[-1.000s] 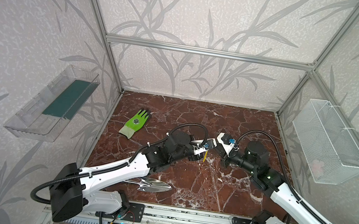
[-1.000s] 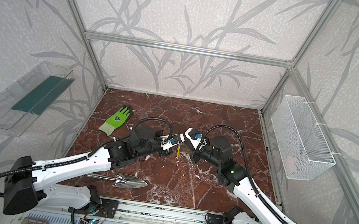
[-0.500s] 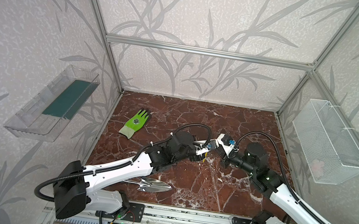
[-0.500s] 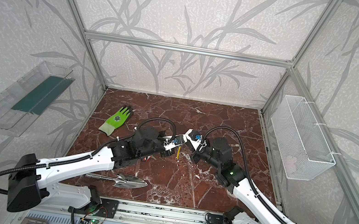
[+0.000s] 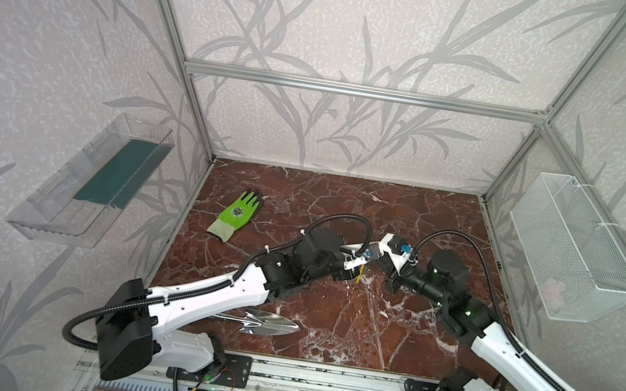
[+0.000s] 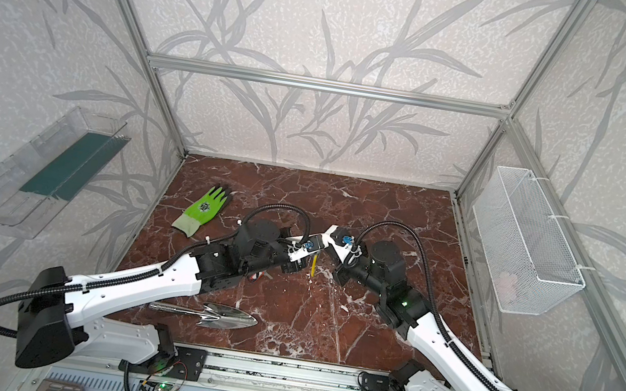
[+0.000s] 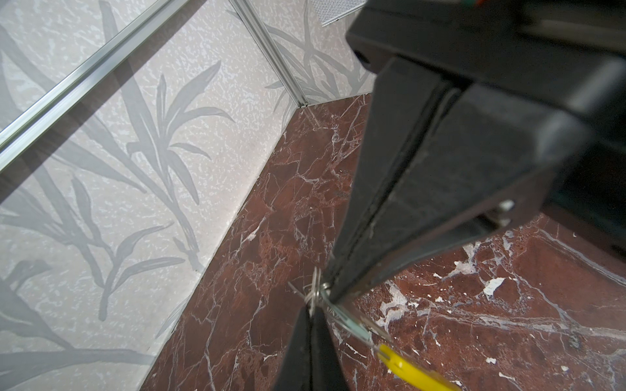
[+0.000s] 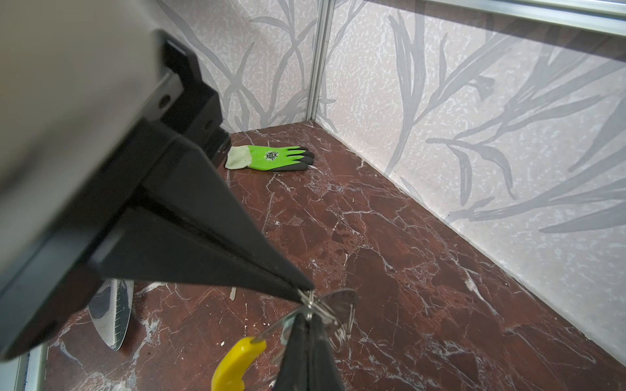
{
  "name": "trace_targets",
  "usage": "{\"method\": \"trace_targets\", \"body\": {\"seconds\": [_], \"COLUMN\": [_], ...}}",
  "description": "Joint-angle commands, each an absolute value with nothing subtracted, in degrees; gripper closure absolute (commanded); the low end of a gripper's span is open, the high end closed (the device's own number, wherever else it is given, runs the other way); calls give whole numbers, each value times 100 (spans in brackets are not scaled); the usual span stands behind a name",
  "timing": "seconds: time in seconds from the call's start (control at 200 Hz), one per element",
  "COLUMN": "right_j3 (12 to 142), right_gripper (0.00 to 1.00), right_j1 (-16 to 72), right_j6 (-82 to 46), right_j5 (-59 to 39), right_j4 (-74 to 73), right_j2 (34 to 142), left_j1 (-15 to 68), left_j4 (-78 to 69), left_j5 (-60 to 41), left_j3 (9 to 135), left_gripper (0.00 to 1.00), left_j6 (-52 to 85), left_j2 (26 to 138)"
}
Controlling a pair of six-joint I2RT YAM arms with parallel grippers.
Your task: Put the keys on the keyring
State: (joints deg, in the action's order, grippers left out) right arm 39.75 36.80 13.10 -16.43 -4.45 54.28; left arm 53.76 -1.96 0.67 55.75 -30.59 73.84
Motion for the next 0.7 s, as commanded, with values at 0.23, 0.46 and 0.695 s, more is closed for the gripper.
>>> {"method": "trace_targets", "body": {"seconds": [0.23, 0.46, 0.695], "right_j3": [3958, 4016, 4023], "right_gripper": [100, 100, 100], "right_j1": [3771, 3776, 3779], "right_j6": [1533, 1493, 1350], "right_j5": [-1665, -1622, -1368], "right_j4": [-474, -448, -509], "right_j2": [5344, 5457, 5484], "left_j1": [5397, 5396, 5396], "left_j4": [-110, -158, -148], "left_j5": [264, 142, 1], "left_j3": [5792, 5779, 5713], "left_gripper": [100, 100, 100], "left_j6": [-2936, -2940, -2975], "left_j2": [7472, 7436, 7372]}}
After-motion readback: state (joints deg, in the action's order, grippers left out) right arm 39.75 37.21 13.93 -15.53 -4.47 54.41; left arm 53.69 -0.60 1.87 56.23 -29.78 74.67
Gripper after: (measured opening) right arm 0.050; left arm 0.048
